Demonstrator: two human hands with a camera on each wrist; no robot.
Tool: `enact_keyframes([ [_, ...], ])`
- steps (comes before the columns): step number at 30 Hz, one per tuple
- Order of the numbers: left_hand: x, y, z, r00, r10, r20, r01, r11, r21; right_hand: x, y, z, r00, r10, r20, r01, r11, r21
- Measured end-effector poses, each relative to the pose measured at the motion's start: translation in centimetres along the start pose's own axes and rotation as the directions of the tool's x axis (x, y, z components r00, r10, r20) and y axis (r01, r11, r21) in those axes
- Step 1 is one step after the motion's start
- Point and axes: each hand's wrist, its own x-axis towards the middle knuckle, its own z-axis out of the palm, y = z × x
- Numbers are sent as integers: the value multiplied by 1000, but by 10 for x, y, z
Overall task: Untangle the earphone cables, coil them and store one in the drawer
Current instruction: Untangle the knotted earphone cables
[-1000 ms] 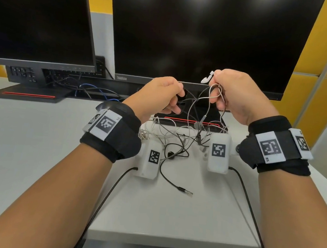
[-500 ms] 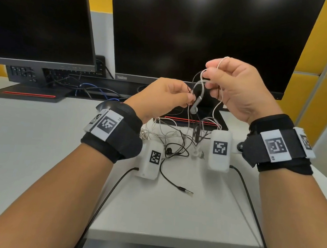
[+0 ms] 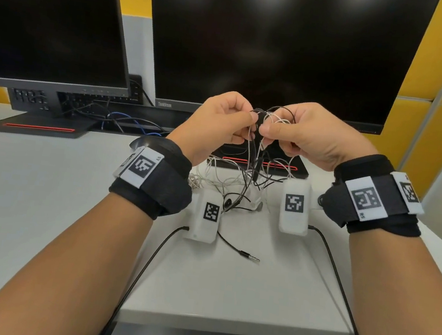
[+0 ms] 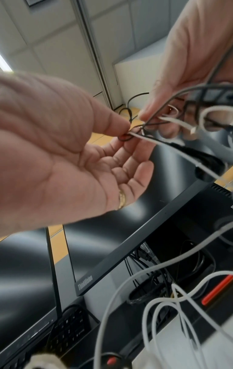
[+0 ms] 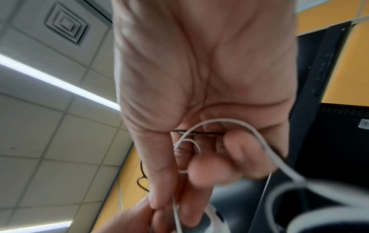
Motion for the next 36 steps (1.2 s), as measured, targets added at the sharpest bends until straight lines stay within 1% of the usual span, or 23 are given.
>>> enact_keyframes([
  [2,-2,1,0,1000,3,27,-3,1000,-14,0,-1,-1,1000,-6,13,5,995,97],
  [4,-3,1,2,998,14,53,-17,998,59,0,-2,-2,1000,-13,24,7,977,213],
  [6,-3,0,3,997,-1,72,-8,992,126,-1,-3,-1,999,-25,20,19,961,275],
  [8,-2,-1,4,995,-39,91,25,988,156,-1,-4,0,1000,-25,13,19,944,328],
  [11,-3,0,4,990,-70,125,48,984,174,-2,-7,-2,999,30,-10,-24,912,408],
  [12,-4,1,4,989,-71,130,47,982,184,-2,-7,-4,998,53,-21,-40,913,406],
  [14,-4,2,3,989,-74,126,46,977,207,-2,-6,-7,996,72,-46,-52,938,343],
  [17,-4,2,0,994,-65,87,47,981,190,0,0,-10,993,81,-87,-69,988,139],
  [19,-3,2,-1,995,-70,71,59,987,147,2,5,-11,988,109,-109,-109,994,12],
  [21,-2,1,0,995,-81,59,74,991,108,5,9,-10,984,122,-130,-131,990,-58],
  [23,-2,1,2,995,-86,47,82,993,83,7,11,-8,981,124,-146,-136,988,-77],
  [29,-2,0,2,996,-85,24,84,996,11,8,11,-7,973,165,-162,-176,982,-60],
  [32,-3,0,3,995,-95,26,95,995,-15,8,8,-6,978,117,-175,-136,986,-98],
  [34,-3,0,4,994,-104,23,104,994,-44,7,6,-6,986,86,-143,-99,991,-86],
  [36,-2,0,4,995,-101,12,102,992,-74,5,5,-6,995,72,-70,-77,995,-69],
])
